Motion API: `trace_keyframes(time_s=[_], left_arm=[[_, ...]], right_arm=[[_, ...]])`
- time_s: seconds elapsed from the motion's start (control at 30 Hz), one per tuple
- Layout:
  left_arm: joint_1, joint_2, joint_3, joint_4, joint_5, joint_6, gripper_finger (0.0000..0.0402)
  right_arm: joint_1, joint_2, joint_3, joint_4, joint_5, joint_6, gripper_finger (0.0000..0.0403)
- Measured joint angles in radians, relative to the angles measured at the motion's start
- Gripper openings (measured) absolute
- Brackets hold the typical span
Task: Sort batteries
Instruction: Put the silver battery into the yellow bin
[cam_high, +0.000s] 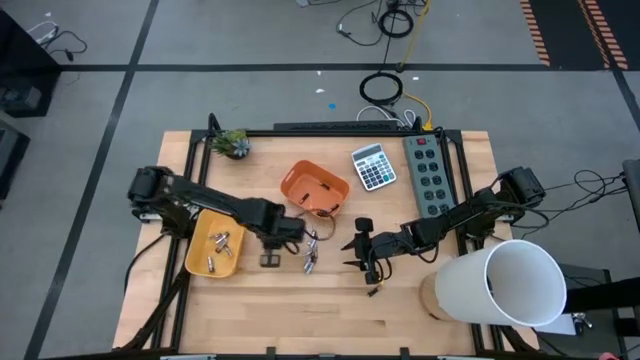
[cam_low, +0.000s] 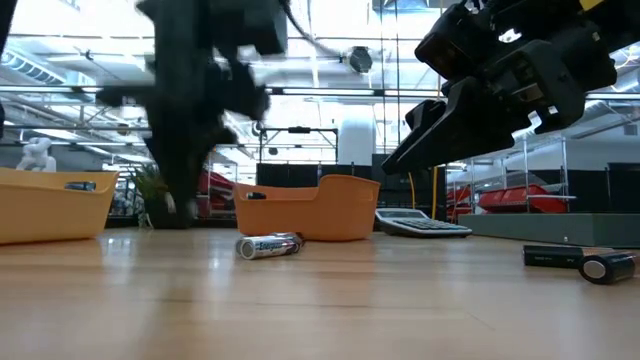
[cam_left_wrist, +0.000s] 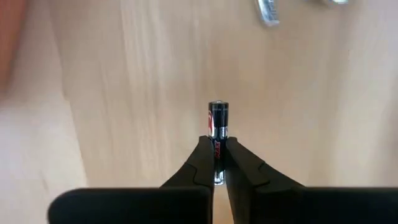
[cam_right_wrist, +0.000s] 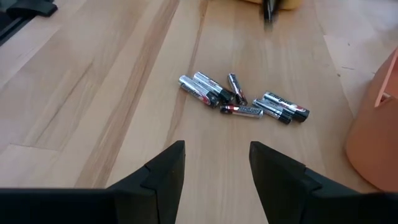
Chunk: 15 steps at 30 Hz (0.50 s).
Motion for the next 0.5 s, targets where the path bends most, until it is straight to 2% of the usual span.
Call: trace_keyframes(time_s=[0.1, 0.23, 0.4, 0.5], left_arm=[[0.001, -0.057, -0.001, -0.220, 0.110, -0.175, 0.0020], [-0.027, -0.117, -0.003, -0.452, 0.100, -0.312, 0.0020], [-0.056, -0.185, -0.106, -0.486, 0.100, -0.408, 0.0020], [-0.068, -0.202, -0.176, -0.486, 0.017, -0.469, 0.0039]], right_arm=[[0.000, 0.000, 0.000, -0.005, 0.000, 0.003, 0.0171], [0.000, 0.003, 0.000, -0.004, 0.000, 0.003, 0.0171], [0.000, 0.009, 0.000, -0.007, 0.000, 0.004, 0.0171], [0.000, 0.009, 0.000, -0.007, 0.000, 0.004, 0.0171]])
